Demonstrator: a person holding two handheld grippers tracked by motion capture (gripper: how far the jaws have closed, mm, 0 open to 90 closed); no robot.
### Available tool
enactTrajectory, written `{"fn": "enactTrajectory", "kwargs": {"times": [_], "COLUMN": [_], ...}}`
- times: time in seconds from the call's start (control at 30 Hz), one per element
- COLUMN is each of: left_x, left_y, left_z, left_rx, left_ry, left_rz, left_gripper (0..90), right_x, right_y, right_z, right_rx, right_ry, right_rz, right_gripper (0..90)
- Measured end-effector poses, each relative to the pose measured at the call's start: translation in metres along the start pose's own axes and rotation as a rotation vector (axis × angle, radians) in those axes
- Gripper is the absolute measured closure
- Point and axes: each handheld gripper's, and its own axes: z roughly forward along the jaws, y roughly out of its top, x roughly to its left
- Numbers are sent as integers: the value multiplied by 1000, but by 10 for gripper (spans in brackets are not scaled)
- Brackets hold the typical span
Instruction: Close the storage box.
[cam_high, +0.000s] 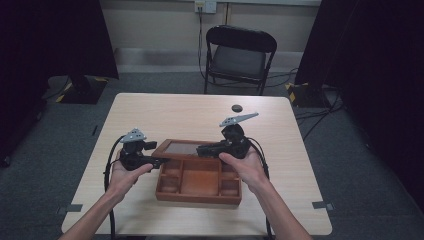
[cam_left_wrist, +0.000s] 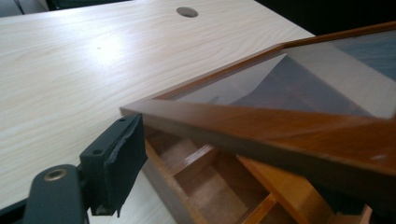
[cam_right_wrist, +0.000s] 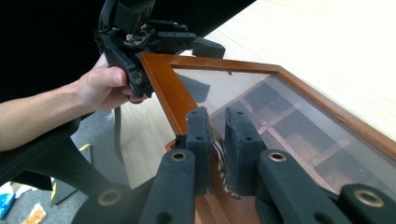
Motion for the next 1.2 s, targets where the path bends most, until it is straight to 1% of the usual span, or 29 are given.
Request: {"fn": "enactTrajectory", "kwargs": {"times": [0.03, 0.1, 0.13, 0.2, 0.23, 0.3, 0.33, 0.37, 0.43, 0.5, 0.6, 0.63, 0.73, 0.77, 0.8, 0.87, 0.9, 0.93, 0.97, 1.0, 1.07, 1.1, 1.2], "left_x": [2, 4, 4, 6, 8, 10, 12, 15, 18, 22, 27, 28, 31, 32, 33, 35, 36, 36, 37, 37, 37, 37, 36], "left_y": [-2, -3, -4, -6, -9, -11, -12, -14, -16, -19, -22, -22, -22, -22, -22, -22, -22, -22, -22, -21, -21, -21, -21], "left_z": [-1, -3, -4, -8, -11, -13, -14, -16, -17, -17, -16, -16, -18, -18, -19, -19, -20, -20, -20, -21, -21, -21, -20], "left_rx": [7, 10, 9, 18, 27, 27, 29, 37, 40, 61, 74, 73, 70, 68, 68, 62, 64, 64, 59, 62, 57, 59, 59], "left_ry": [4, 5, 4, 15, 20, 24, 27, 36, 39, 49, 57, 63, 73, 71, 79, 81, 88, 88, 86, 90, 91, 91, 86], "left_rz": [-6, -3, -8, 7, 5, 3, -1, -9, -14, -18, -23, -25, -30, -34, -33, -47, -47, -47, -48, -45, -49, -43, -41], "left_gripper": [186, 186, 186, 186, 187, 188, 189, 191, 191, 193, 200, 202, 203, 203, 203, 203, 203, 203, 203, 203, 203, 203, 203], "right_x": [0, 0, 2, 2, 4, 4, 5, 7, 7, 9, 10, 11, 12, 13, 14, 15, 17, 17, 19, 19, 20, 20, 20], "right_y": [-1, -1, -2, -2, -4, -5, -6, -8, -9, -12, -17, -18, -21, -23, -28, -31, -36, -36, -43, -43, -49, -51, -58], "right_z": [0, 0, -1, -1, -1, -1, -1, -1, 0, 0, 1, 1, 3, 4, 6, 7, 9, 9, 12, 12, 14, 15, 19], "right_rx": [3, 2, 7, 8, 14, 14, 18, 27, 29, 47, 57, 56, 59, 64, 70, 73, 77, 77, 80, 80, 85, 87, 108], "right_ry": [-3, -3, -13, -15, -22, -24, -28, -33, -35, -34, -40, -43, -42, -47, -51, -54, -63, -63, -70, -70, -74, -76, -79], "right_rz": [-5, -4, -11, -15, -22, -24, -24, -34, -39, -52, -57, -52, -59, -59, -65, -67, -65, -65, -72, -72, -76, -77, -80], "right_gripper": [811, 810, 810, 810, 810, 810, 810, 810, 810, 810, 809, 809, 809, 809, 808, 807, 805, 805, 804, 804, 803, 804, 803]}}
